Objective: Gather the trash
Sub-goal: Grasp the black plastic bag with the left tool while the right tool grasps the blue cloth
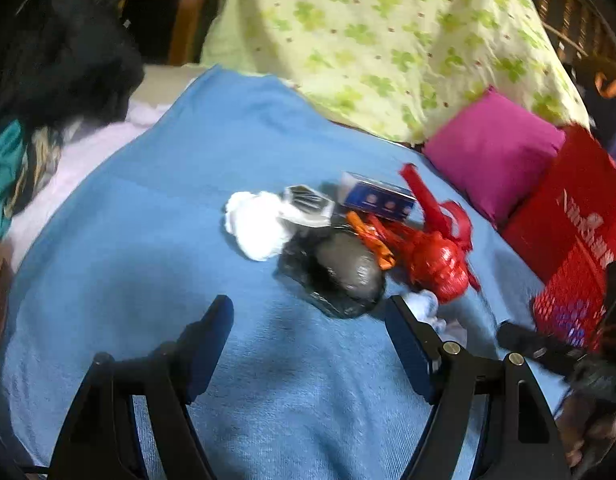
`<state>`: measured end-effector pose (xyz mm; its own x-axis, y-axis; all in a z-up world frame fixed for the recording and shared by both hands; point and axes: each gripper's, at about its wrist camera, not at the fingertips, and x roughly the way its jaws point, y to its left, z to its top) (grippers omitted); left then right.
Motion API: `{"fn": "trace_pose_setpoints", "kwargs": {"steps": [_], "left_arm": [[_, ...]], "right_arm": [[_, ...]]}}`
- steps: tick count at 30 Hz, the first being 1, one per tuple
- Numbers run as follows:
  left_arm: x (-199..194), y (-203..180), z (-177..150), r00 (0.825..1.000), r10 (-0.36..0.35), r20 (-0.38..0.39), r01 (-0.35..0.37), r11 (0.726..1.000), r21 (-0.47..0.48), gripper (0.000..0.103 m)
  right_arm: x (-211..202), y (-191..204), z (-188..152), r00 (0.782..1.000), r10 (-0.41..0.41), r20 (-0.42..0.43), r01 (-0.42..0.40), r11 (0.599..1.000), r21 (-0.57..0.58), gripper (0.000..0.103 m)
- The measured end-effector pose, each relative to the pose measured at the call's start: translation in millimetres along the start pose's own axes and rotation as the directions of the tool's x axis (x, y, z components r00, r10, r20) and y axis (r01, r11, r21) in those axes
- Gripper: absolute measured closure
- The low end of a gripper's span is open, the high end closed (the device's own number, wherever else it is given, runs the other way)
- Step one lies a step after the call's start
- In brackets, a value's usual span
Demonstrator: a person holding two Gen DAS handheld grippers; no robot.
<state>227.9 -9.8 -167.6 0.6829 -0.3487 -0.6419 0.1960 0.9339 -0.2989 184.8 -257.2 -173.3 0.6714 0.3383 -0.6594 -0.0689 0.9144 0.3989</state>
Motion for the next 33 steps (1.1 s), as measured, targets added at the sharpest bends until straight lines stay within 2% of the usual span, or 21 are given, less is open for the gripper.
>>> {"fn": "trace_pose_setpoints", "kwargs": {"steps": [3, 8, 10, 13, 17, 19, 21, 25, 26, 29, 33], "left_arm": [[2.0, 9.7, 4.7, 1.0, 0.009, 0.003, -0.008, 0.999, -0.034, 0.025], [10.6, 8.8, 13.6, 1.0, 0.004, 0.003, -0.003, 1.0, -0.01, 0.025], [16.8, 6.5, 19.4, 1.0, -0.014, 0.0, 0.014, 1.0, 0.008, 0.025], [26.5, -3.3, 26.3, 0.999, -0.049, -0.006, 0.05, 0.998, 0.045, 0.025], [51.1, -18.9, 32.7, 0.992, -0.109, -0.065, 0.113, 0.992, 0.063, 0.025], [63.5, -26.7, 33.5, 0.99, -0.111, -0.091, 0.117, 0.991, 0.069, 0.025], [74.6, -33.8, 34.4, 0.987, -0.117, -0.108, 0.125, 0.99, 0.071, 0.03], [96.0, -34.9, 34.2, 0.982, -0.098, -0.163, 0.107, 0.993, 0.043, 0.058], [98.5, -32.7, 33.4, 0.979, -0.098, -0.176, 0.105, 0.994, 0.03, 0.062], [92.6, -27.1, 30.6, 0.979, -0.107, -0.173, 0.11, 0.994, 0.008, 0.073], [68.6, -26.1, 18.8, 0.983, -0.101, -0.153, 0.107, 0.994, 0.035, 0.077]], "right_arm": [[31.4, 4.3, 4.6, 1.0, -0.001, -0.03, 0.0, 0.999, -0.037, 0.044], [72.1, 12.8, 9.5, 0.995, 0.014, -0.101, -0.021, 0.997, -0.068, 0.048], [83.6, 14.0, 7.9, 0.992, 0.014, -0.129, -0.023, 0.997, -0.071, 0.066], [74.9, 13.1, 2.5, 0.996, -0.007, -0.083, 0.0, 0.997, -0.081, 0.073], [48.5, 4.2, -10.1, 0.999, -0.021, -0.044, 0.017, 0.997, -0.079, 0.075], [33.4, -1.1, -17.4, 0.999, -0.027, -0.035, 0.025, 0.997, -0.071, 0.075], [19.0, -5.6, -25.1, 0.999, -0.033, -0.022, 0.031, 0.998, -0.057, 0.075], [2.3, -8.1, -35.1, 0.999, -0.04, -0.005, 0.04, 0.999, -0.032, 0.075], [-0.7, -7.6, -37.1, 0.999, -0.041, -0.001, 0.041, 0.999, -0.026, 0.075], [-9.7, -4.7, -40.3, 0.999, -0.03, 0.015, 0.03, 1.0, -0.005, 0.075], [-21.5, 1.1, -41.7, 0.998, -0.034, 0.044, 0.034, 0.999, -0.015, 0.075]]}}
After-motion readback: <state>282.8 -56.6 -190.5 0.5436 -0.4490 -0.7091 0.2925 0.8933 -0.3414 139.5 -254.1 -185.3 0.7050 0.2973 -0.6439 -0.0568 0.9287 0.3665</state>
